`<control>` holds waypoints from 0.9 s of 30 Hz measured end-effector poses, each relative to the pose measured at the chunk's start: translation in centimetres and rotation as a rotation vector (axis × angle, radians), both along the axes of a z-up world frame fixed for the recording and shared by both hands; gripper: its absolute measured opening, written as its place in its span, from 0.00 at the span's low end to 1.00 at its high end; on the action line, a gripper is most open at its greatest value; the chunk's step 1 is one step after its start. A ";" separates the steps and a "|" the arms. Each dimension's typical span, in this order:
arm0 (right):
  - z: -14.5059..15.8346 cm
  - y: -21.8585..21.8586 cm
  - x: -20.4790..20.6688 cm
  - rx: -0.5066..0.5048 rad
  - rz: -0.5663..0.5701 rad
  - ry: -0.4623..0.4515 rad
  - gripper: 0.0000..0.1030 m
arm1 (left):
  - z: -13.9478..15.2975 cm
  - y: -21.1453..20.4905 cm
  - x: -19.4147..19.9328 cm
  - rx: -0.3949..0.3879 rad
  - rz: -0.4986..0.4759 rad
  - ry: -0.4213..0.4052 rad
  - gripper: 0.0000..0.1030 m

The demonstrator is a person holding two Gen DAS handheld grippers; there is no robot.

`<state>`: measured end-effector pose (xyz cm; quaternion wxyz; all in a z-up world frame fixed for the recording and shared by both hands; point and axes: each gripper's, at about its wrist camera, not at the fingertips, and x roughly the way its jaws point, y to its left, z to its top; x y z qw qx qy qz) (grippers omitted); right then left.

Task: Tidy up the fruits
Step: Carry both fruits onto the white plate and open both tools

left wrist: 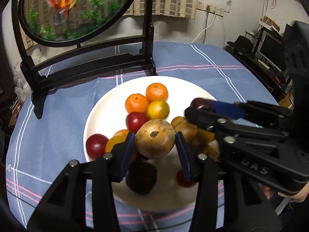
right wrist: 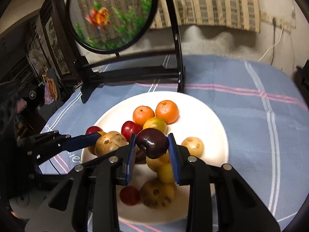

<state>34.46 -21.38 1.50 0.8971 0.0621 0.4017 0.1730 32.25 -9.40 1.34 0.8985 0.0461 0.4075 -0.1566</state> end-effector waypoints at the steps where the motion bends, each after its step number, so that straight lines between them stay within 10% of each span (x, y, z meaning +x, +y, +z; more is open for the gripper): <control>1: -0.2 -0.1 0.4 0.006 -0.009 0.012 0.32 | 0.0 -0.1 0.2 0.003 0.007 -0.003 0.46; 6: -0.3 -1.2 0.5 0.035 -0.043 0.033 0.35 | 0.3 -0.1 0.3 -0.043 0.001 0.019 0.73; 8: 0.0 -1.7 0.2 0.048 -0.050 0.025 0.57 | 0.7 -0.2 -0.1 -0.010 0.044 -0.015 0.89; 19: 1.7 -4.1 -4.8 0.130 -0.079 -0.003 0.65 | 2.3 2.0 -4.0 -0.030 0.060 -0.020 0.89; 27: 2.4 -4.0 -12.2 -0.006 -0.130 -0.050 0.65 | 1.2 3.9 -8.8 0.018 0.110 -0.003 0.91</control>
